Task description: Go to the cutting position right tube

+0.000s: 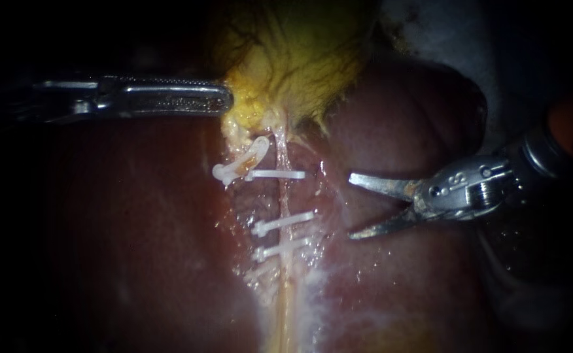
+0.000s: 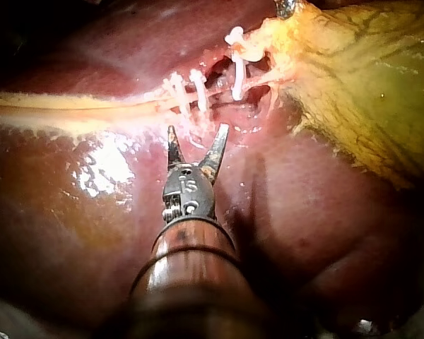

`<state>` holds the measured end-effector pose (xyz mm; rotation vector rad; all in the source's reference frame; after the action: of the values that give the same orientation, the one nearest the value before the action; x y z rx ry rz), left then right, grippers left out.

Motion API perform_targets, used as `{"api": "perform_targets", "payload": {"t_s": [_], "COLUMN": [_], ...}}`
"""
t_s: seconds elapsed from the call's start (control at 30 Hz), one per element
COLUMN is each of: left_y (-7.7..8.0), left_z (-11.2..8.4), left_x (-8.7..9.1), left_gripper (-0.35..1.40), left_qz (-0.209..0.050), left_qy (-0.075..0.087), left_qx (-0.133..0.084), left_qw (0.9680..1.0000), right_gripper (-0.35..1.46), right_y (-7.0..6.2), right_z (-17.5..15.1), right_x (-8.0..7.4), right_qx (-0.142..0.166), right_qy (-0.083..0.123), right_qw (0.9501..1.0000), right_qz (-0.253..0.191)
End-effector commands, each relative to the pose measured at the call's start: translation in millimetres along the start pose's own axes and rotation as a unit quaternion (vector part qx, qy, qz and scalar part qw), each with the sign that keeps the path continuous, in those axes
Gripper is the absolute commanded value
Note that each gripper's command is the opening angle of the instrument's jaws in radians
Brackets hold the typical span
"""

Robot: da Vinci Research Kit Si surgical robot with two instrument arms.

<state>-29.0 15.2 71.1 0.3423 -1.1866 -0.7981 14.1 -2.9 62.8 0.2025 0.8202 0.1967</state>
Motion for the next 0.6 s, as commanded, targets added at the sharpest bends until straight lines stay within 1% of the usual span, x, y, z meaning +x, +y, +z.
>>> {"api": "perform_targets", "payload": {"t_s": [0.03,0.1,0.17,0.23,0.27,0.37,0.4,0.43,0.47,0.5,0.6], "left_y": [-0.1,-0.4,-0.6,-0.7,-0.8,-0.9,-0.9,-0.9,-1.0,-1.0,-1.0], "left_z": [-0.3,-1.0,-2.2,-3.5,-4.0,-5.0,-5.1,-5.1,-5.0,-4.9,-4.8], "left_x": [-0.3,-0.9,-2.1,-3.4,-3.8,-4.7,-4.8,-4.8,-4.7,-4.6,-4.5], "left_gripper": [-0.35,-0.35,-0.35,-0.35,-0.35,-0.35,-0.35,-0.35,-0.35,-0.35,-0.35], "left_qz": [0.000,-0.002,-0.005,-0.012,-0.011,-0.011,-0.008,-0.008,-0.008,-0.007,-0.007], "left_qy": [0.000,0.001,0.004,-0.002,-0.005,-0.011,-0.011,-0.011,-0.011,-0.011,-0.011], "left_qx": [0.000,0.002,0.005,0.001,-0.002,-0.005,-0.005,-0.005,-0.005,-0.006,-0.006], "left_qw": [1.0000,1.0000,1.0000,0.9999,0.9999,0.9999,0.9999,0.9999,0.9999,0.9999,0.9999], "right_gripper": [1.45,1.45,1.45,1.45,1.45,1.45,1.45,1.45,1.45,1.45,1.45], "right_y": [0.0,0.0,0.0,0.0,0.0,0.2,0.4,0.7,1.0,1.2,1.5], "right_z": [0.0,0.0,0.1,0.1,0.2,0.6,0.9,1.2,1.8,2.2,3.5], "right_x": [0.0,0.0,0.1,0.1,0.2,0.5,0.7,1.0,1.3,1.4,1.4], "right_qx": [0.000,0.000,0.001,0.003,0.004,0.010,0.018,0.032,0.065,0.085,0.110], "right_qy": [0.000,0.000,0.000,0.001,0.001,0.003,0.006,0.011,0.022,0.026,0.029], "right_qw": [1.0000,1.0000,1.0000,1.0000,1.0000,0.9999,0.9998,0.9994,0.9977,0.9958,0.9917], "right_qz": [-0.001,-0.001,-0.001,-0.004,-0.004,-0.011,-0.010,-0.009,0.004,0.023,0.059]}}
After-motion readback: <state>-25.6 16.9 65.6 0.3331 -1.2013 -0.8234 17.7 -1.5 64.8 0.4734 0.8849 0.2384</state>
